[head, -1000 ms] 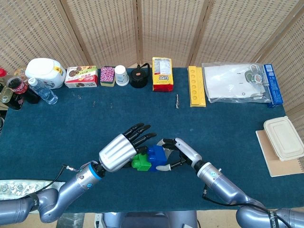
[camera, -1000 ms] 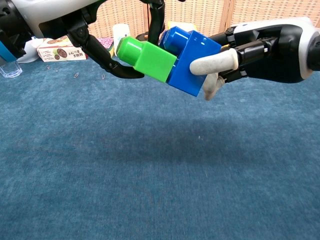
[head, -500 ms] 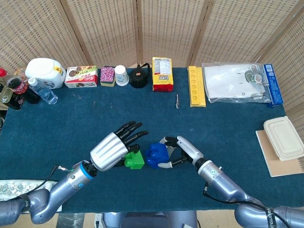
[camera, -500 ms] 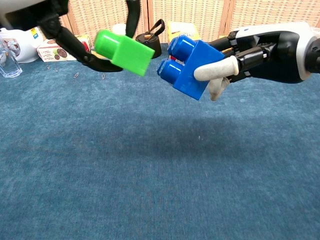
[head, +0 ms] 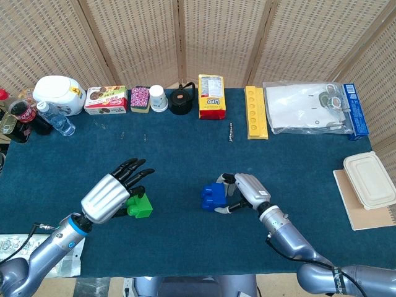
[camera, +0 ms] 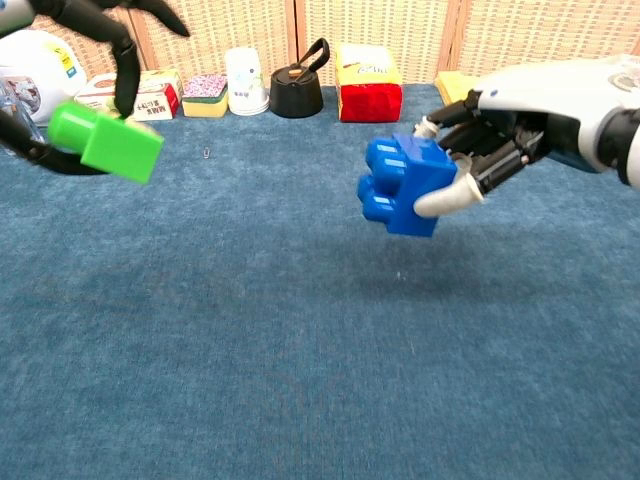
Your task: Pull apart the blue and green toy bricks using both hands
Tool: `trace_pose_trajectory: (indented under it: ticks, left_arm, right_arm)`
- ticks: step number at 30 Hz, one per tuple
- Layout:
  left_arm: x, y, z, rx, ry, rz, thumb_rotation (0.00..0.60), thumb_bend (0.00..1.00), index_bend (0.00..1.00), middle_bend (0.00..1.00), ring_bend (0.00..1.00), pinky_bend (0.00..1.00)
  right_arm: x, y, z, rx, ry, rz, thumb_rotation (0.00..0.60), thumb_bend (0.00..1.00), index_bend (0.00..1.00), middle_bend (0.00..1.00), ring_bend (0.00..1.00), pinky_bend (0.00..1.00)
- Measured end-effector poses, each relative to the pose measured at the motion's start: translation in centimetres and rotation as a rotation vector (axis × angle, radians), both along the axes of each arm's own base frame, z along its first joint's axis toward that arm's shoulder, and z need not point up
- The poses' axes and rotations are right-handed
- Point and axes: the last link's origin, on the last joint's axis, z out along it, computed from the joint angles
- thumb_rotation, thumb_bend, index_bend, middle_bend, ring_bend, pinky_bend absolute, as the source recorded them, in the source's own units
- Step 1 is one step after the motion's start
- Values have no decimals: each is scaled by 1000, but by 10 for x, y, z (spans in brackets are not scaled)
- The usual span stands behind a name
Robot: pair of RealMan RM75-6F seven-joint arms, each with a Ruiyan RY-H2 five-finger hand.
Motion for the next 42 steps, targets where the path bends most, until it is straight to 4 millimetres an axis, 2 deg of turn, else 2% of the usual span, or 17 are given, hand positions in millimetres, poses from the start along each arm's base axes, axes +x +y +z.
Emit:
trace_pose_trajectory:
  ticks: [6,11,15,19,22,24,26,28,29,31,37,42]
  left_arm:
    - [-19,2,-7,-21,21,54,600,237,617,214,73,129]
    - [-30,9,-30,-66,38,105,600,237,617,213,72,128]
    - [-31,16,-45,-87,52,120,600,239,617,214,73,129]
    - [-28,23,-61,-103,65,127,600,239,616,214,73,129]
    - [-27,26,-68,-106,90,125,600,219,607,212,72,129]
    - [-28,27,-72,-110,111,132,600,185,539,189,60,129]
    - [-29,29,-76,-117,133,148,600,120,322,127,21,128]
    - [-29,30,-78,-123,155,166,600,83,151,88,1,126]
    - [-28,31,-79,-125,164,174,600,74,97,78,0,124]
    - [-26,31,-77,-124,178,191,600,70,67,72,0,122]
    - [-24,32,-62,-86,165,232,600,72,66,73,0,122]
    - [-37,26,-36,-30,138,267,600,72,66,73,0,122]
  right_arm:
    - [-17,-3,-12,-64,147,44,502,131,552,524,441,337]
    - [-30,-1,-22,-66,234,63,502,131,432,414,280,245]
    - [-32,-1,-19,-75,256,73,502,131,293,317,204,185]
    - [-33,1,-9,-115,292,102,499,132,175,222,161,154]
    - [-33,4,0,-135,296,111,495,132,139,192,145,142]
    - [-33,6,7,-147,293,112,497,132,133,187,143,140]
    - [-33,7,13,-160,287,110,499,132,133,187,143,140]
    - [-33,7,20,-179,277,105,498,132,133,187,143,140]
    - [-33,6,22,-189,272,102,500,132,133,187,143,140]
    - [-34,5,28,-218,256,93,500,132,138,189,143,140]
    - [-39,0,42,-307,230,64,504,135,201,219,153,161]
    - [-50,-5,53,-404,264,60,503,142,260,264,188,180]
